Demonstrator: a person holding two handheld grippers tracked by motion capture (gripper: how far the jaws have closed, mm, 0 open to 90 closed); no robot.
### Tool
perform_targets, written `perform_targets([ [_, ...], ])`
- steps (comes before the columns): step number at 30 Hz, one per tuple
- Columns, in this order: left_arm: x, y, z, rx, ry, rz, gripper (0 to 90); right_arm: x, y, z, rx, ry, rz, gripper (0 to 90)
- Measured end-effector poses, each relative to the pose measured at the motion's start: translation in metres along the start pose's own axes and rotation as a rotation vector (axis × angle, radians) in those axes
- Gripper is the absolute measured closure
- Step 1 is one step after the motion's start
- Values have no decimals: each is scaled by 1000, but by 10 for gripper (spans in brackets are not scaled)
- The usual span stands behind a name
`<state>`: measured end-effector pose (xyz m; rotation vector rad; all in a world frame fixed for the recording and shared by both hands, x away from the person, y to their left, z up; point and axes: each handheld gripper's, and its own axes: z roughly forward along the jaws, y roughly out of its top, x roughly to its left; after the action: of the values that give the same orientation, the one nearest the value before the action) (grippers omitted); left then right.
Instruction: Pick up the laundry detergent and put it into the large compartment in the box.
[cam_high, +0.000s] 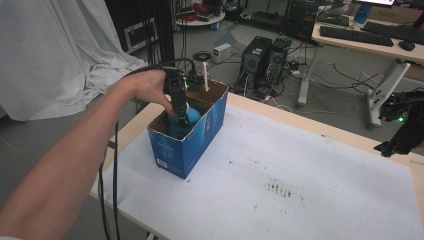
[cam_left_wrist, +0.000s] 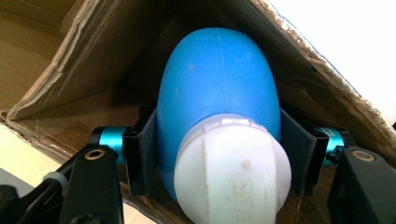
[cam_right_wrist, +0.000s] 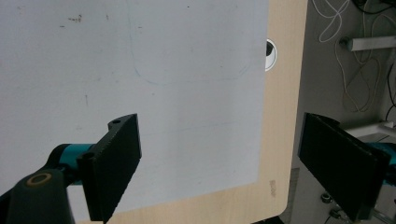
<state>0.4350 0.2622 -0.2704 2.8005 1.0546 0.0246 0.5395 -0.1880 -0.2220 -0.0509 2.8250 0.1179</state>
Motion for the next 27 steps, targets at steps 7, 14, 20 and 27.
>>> perform_targets([
  [7, -2, 2, 0, 9, 8, 6, 378, 1, -1, -3, -10, -4, 4, 125],
  [14, -3, 2, 1, 11, 11, 1, 377, 1, -3, -5, -14, -5, 4, 125],
  [20, -3, 3, 1, 10, 23, 13, 352, 0, -2, -4, -11, -1, 6, 125],
  [27, -3, 5, -2, 0, 37, 16, 306, 1, -1, -2, -8, 1, 4, 125],
])
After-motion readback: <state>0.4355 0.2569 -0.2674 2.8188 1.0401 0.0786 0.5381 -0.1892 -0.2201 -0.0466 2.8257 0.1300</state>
